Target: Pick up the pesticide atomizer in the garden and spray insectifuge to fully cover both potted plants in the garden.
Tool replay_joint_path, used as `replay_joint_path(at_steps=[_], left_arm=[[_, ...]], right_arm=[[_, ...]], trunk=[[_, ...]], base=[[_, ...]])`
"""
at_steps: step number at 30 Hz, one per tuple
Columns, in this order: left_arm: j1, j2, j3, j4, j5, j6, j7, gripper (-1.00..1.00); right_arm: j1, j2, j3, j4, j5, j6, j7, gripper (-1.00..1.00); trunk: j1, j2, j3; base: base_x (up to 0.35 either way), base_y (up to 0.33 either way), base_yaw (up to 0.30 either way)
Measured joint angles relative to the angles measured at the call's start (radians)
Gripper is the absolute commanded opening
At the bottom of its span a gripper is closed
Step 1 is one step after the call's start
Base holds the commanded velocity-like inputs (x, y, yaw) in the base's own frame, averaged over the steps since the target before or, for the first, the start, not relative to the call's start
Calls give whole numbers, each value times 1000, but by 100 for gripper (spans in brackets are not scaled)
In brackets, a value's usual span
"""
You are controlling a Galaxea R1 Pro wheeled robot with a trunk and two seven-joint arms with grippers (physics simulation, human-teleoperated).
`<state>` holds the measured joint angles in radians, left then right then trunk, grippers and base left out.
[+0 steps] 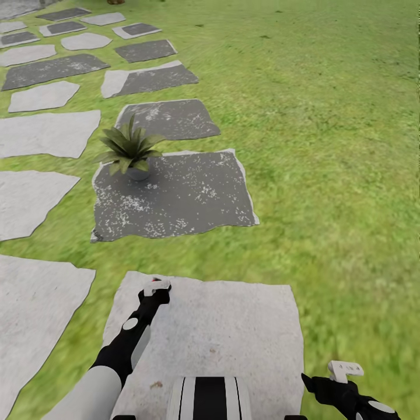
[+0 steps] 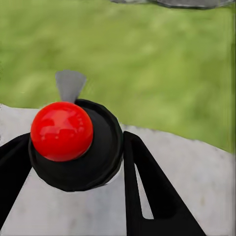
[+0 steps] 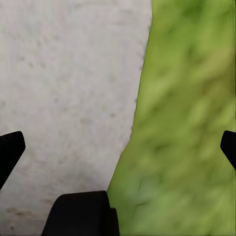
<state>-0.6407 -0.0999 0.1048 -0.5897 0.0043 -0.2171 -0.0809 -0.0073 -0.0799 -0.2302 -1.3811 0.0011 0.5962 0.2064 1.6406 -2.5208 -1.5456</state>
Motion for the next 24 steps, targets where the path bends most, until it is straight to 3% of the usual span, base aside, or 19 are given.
replay_joint_path(at_steps=[19, 22, 24], left_arm=[[0, 3, 1, -24, 0, 17, 1, -100], [0, 2, 2, -28, 0, 65, 0, -100], [0, 0, -1, -63, 1, 124, 0, -100]], right_arm=[[0, -3, -10, -24, 2, 0, 0, 100], [0, -2, -57, -72, 2, 1, 0, 100], [0, 0, -114, -87, 1, 2, 0, 100]], trunk=[[-9, 4, 74], [-10, 5, 85], [-11, 6, 93]], base=[[0, 0, 0], [0, 0, 0], [0, 0, 0]])
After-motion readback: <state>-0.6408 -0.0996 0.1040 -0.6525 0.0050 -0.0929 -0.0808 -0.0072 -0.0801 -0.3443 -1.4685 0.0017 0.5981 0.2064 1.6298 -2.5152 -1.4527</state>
